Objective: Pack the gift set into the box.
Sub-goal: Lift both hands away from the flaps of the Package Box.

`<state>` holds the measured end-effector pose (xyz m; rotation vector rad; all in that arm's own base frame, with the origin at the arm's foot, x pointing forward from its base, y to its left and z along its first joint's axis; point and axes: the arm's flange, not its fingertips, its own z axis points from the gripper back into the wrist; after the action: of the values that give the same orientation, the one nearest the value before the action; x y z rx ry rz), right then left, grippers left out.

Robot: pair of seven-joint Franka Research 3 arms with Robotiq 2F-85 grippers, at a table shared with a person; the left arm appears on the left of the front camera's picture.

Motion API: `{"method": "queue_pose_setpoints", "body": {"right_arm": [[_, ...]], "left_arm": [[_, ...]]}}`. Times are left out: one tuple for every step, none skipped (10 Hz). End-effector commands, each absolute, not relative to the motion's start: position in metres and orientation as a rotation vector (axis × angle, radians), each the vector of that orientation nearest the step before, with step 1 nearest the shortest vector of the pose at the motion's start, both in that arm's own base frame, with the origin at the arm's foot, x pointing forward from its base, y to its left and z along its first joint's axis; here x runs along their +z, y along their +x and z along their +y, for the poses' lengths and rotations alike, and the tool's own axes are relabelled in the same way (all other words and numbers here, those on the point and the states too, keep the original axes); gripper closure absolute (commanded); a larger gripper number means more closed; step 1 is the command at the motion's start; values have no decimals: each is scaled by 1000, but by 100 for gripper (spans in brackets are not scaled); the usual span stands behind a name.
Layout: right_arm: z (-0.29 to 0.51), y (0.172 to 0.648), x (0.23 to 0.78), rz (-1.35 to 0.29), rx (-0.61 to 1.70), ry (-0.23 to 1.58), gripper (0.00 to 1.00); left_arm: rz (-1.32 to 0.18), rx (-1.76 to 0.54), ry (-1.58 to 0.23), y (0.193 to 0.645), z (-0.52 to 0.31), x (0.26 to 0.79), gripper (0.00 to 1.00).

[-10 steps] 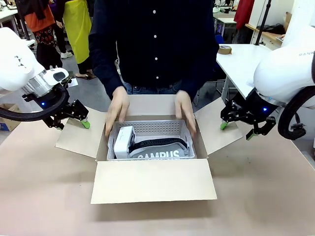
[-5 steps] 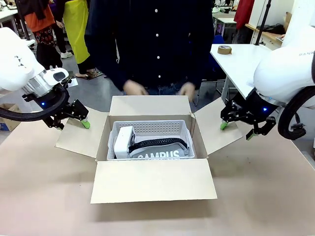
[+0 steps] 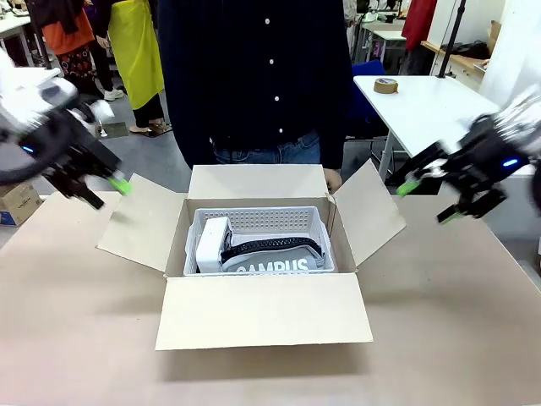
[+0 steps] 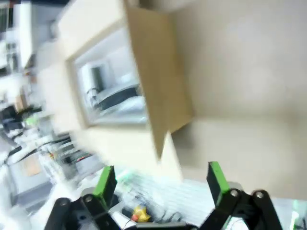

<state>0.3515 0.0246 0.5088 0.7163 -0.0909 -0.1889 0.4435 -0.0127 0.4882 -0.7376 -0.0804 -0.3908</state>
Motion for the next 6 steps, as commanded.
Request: {"method": "queue_pose_setpoints", "body": {"right_arm": [[-70, 313, 528, 47, -213, 1141, 0], [-106, 295, 515, 56, -338, 1301, 0], [-140, 277, 485, 48, -441, 1431, 0], [-158, 269, 453, 36, -497, 1510, 0], [-162, 271, 430, 15, -619, 1521, 0], [-149, 249, 493, 22, -369, 1352, 0]], "left_arm": [[39, -484, -1155, 441, 72, 490, 0], [13, -457, -1352, 437, 112, 474, 0], [-42, -397, -1566, 431, 152, 444, 0], [-103, -281, -1702, 425, 177, 412, 0], [-117, -153, -1771, 421, 190, 388, 0], [-113, -40, -1767, 424, 189, 380, 0]]}}
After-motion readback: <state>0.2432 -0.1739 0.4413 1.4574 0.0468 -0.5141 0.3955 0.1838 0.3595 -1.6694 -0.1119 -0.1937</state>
